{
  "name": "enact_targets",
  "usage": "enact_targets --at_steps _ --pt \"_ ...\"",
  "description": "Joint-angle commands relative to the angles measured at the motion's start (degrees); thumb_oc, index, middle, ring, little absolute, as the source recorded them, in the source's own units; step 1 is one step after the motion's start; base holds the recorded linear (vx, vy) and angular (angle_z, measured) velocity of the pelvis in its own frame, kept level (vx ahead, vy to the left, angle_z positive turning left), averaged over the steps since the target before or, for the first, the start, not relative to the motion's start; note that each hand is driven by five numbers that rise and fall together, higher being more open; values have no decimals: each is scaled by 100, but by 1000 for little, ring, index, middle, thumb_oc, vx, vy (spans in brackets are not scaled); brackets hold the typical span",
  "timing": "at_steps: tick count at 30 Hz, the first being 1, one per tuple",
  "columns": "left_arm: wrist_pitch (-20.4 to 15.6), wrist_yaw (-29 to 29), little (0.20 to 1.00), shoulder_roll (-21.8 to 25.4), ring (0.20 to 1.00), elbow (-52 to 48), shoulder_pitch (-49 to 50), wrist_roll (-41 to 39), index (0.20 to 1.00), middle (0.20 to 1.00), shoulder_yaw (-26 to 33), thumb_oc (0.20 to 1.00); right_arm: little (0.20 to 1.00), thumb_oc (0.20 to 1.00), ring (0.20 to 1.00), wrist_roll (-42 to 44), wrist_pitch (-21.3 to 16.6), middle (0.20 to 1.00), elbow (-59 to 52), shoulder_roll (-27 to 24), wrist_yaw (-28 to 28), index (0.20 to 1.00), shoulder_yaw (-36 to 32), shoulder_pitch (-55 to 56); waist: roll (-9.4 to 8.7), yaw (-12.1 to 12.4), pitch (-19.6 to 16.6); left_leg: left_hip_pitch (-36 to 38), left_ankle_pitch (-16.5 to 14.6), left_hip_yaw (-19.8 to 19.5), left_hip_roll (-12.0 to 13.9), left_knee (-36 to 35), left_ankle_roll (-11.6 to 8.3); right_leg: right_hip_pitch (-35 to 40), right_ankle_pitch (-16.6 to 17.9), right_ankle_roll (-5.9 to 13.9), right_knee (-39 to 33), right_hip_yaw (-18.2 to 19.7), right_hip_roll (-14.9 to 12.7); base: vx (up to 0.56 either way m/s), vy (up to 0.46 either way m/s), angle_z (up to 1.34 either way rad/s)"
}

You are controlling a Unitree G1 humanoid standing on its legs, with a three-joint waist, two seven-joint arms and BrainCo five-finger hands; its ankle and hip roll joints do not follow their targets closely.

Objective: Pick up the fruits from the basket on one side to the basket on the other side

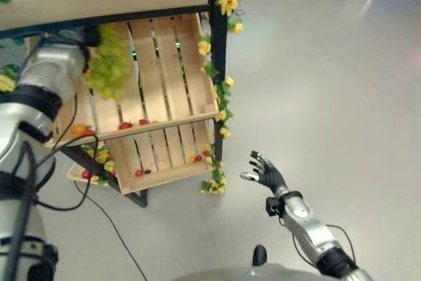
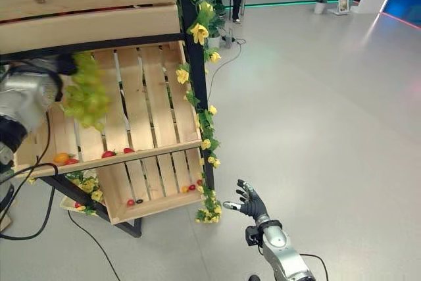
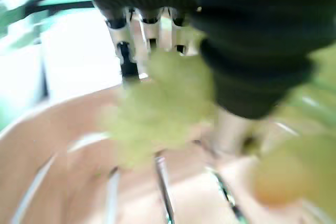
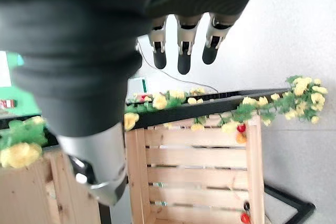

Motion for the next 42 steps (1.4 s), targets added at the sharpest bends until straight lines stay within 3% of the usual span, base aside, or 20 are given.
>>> enact_targets --at_steps 1,7,8,10,11,14,15,19,20,21,22,23,25,27,29,37,38,39,40,42 --pt "152 157 1000 420 1000 548 -903 560 1000 1000 198 1000 1000 1000 1000 205 -398 1000 -354 -181 -22 1000 -107 -331 -26 21 280 -276 -211 -143 47 201 57 386 -879 904 612 -48 -658 -6 -7 -16" --pt "78 -219 1000 522 1000 577 -371 285 1000 1000 683 1000 1000 1000 1000 206 -336 1000 -205 -195 -3 1000 -149 -281 -47 64 286 -197 -219 -160 56 158 61 484 -903 880 576 -108 -644 1 -3 -4" --pt "-44 -222 1000 653 1000 452 -72 -732 1000 1000 1331 1000 1000 1000 1000 205 -285 1000 -206 -135 23 1000 -209 -273 -69 118 300 -145 -234 -172 71 147 52 560 -934 870 559 -142 -629 0 0 0" --pt "-62 -178 1000 702 1000 380 113 -1118 1000 1000 1642 1000 1000 1000 1000 198 -266 1000 -184 -131 36 1000 -213 -259 -57 118 270 -176 -211 -187 61 150 53 544 -917 861 547 -162 -634 0 0 0" --pt "-228 -41 1000 777 1000 4 566 -2138 1000 1000 2314 1000 1000 1000 1000 160 -212 1000 -185 -33 53 1000 -288 -243 -98 196 273 -194 -205 -212 68 159 47 567 -931 834 541 -197 -630 0 0 0" --pt "-352 35 1000 932 1000 -680 1509 -3040 1000 1000 3268 1000 1000 1000 1000 83 -149 1000 -195 -14 80 1000 -367 -160 -72 247 257 -168 -220 -241 66 157 45 602 -946 811 533 -220 -618 20 -15 6" --pt "-784 -55 1000 765 1000 -1472 2676 -4735 1000 1000 4480 1000 1000 1000 1000 16 -69 1000 -188 110 85 1000 -550 -55 -97 366 276 -103 -252 -260 84 148 33 688 -989 785 512 -246 -595 25 -16 3" --pt "-1161 -24 1000 344 1000 -3047 4673 -5551 1000 1000 5906 1000 1000 1000 1000 -78 -81 1000 -244 131 67 1000 -703 72 -114 431 251 -151 -232 -301 87 164 22 676 -982 745 482 -278 -591 -1 -9 4" --pt "-1368 -89 1000 -259 1000 -3997 5787 -5876 1000 1000 6662 1000 1000 1000 1000 -151 -67 1000 -294 213 72 1000 -873 237 -175 521 260 -144 -243 -331 94 155 17 698 -996 717 451 -288 -577 8 -13 8" --pt "-1344 -92 1000 -293 1000 -4086 5931 -5866 1000 1000 6775 1000 1000 1000 1000 -155 -63 1000 -303 187 76 1000 -832 253 -155 485 244 -137 -246 -324 95 154 17 700 -996 717 450 -281 -575 14 -18 6" --pt "-1454 -132 1000 -1027 1000 -5030 6618 -5966 1000 1000 7116 1000 1000 1000 1000 -213 -62 1000 -375 266 61 1000 -979 388 -217 533 254 -139 -256 -346 100 159 15 713 -1009 688 420 -300 -558 5 -11 9" --pt "-1435 -244 1000 -1312 1000 -5408 6970 -6022 1000 1000 7271 1000 1000 1000 1000 -251 -49 1000 -393 268 82 1000 -1048 448 -224 549 255 -135 -260 -354 108 161 14 721 -1008 680 401 -292 -555 5 -12 15" --pt "-1409 -381 1000 -1650 1000 -5843 7257 -6208 1000 1000 7389 1000 1000 1000 1000 -258 -39 1000 -428 272 84 1000 -1101 511 -229 563 245 -119 -268 -350 114 150 13 745 -1006 669 375 -297 -549 -1 -8 10" --pt "-1404 -676 1000 -2597 1000 -6715 7646 -6510 1000 1000 7239 1000 1000 1000 1000 -286 -14 1000 -482 350 94 1000 -1202 602 -298 633 271 -128 -271 -386 124 150 16 782 -1006 628 319 -315 -524 -11 -31 3" --pt "-1319 -959 1000 -2964 1000 -7243 8068 -6429 1000 1000 7155 1000 1000 1000 1000 -288 -9 1000 -540 335 152 1000 -1280 685 -316 668 287 -131 -272 -399 121 144 20 797 -999 600 273 -332 -514 -21 -21 -3" --pt "-1081 -1626 1000 -3672 1000 -8017 8638 -6349 1000 1000 6281 1000 1000 1000 1000 -282 -63 1000 -666 187 169 1000 -1375 754 -356 714 322 -255 -334 -550 41 380 87 737 -891 577 188 -213 -503 -70 18 -4" --pt "-1068 -1749 1000 -3689 1000 -7897 8461 -6437 1000 1000 5944 1000 1000 1000 1000 -268 -150 1000 -831 80 139 1000 -1424 603 -363 764 434 -417 -569 -1147 -259 787 117 506 -869 559 375 31 -514 -137 37 -13" --pt "-1074 -1751 1000 -3688 1000 -7886 8444 -6437 1000 1000 5939 1000 1000 1000 1000 -268 -147 1000 -833 80 139 1000 -1432 596 -376 762 423 -461 -545 -1149 -283 800 127 467 -850 564 383 32 -539 -311 124 -35" --pt "-1083 -1809 1000 -3727 1000 -7733 8323 -6465 1000 1000 5635 1000 1000 1000 1000 -302 -238 1000 -792 30 183 1000 -1327 285 -424 810 461 -443 -954 -1954 -799 1150 295 108 -784 548 595 518 -529 -276 154 -64" --pt "-1079 -1827 1000 -3722 1000 -7587 8200 -6547 1000 1000 5510 1000 1000 1000 1000 -315 -263 1000 -717 10 166 1000 -1270 122 -460 814 468 -512 -941 -2159 -984 1220 353 -72 -701 560 595 778 -513 -250 165 -140"
